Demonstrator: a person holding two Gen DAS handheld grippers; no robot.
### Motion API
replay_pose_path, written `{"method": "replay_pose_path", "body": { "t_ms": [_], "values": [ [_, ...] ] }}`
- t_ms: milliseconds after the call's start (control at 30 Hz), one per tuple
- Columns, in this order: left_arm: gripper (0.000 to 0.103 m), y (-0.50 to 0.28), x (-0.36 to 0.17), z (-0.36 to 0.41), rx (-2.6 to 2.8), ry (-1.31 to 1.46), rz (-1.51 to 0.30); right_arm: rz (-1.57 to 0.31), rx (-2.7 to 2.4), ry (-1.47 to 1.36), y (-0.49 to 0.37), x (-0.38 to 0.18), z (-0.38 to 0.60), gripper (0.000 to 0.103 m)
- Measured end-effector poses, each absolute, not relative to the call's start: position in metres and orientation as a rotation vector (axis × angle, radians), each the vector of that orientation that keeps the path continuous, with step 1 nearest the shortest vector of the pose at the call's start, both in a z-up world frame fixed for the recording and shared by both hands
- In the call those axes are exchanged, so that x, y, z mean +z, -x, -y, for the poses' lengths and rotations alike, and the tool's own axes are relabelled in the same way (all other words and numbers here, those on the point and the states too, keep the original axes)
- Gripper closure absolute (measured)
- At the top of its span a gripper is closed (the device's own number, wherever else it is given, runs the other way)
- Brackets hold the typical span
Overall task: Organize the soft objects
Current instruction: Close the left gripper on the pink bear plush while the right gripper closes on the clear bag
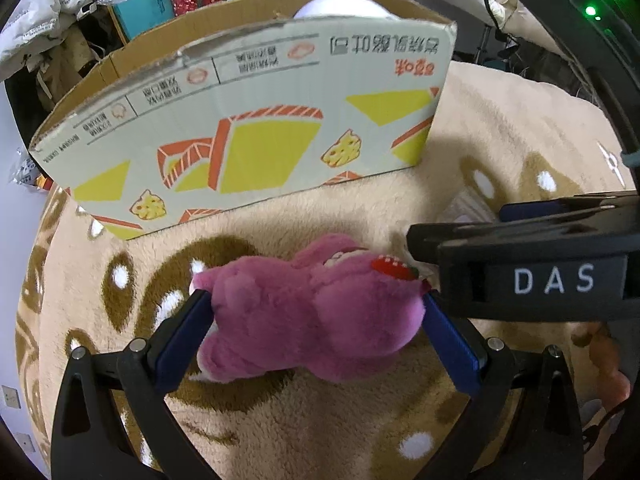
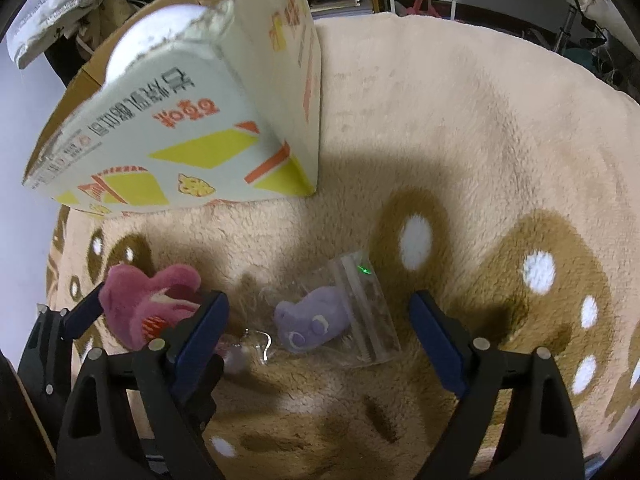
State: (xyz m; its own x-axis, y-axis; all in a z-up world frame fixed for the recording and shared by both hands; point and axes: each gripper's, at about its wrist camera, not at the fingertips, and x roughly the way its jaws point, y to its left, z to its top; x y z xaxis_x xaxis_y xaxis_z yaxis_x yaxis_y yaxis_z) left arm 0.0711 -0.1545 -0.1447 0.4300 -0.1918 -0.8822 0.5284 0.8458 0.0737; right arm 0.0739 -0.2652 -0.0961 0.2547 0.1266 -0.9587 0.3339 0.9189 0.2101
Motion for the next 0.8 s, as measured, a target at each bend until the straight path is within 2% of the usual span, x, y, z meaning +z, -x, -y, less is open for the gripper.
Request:
{"method": "replay_pose_path", "body": {
  "t_ms": [800],
  "values": [
    [0.002, -0.063, -0.180, 0.154, -0.429, -0.415, -0.975, -1.350, -0.209, -0.342, -0.092, -0.124, 0.237, 0.009]
  ]
}}
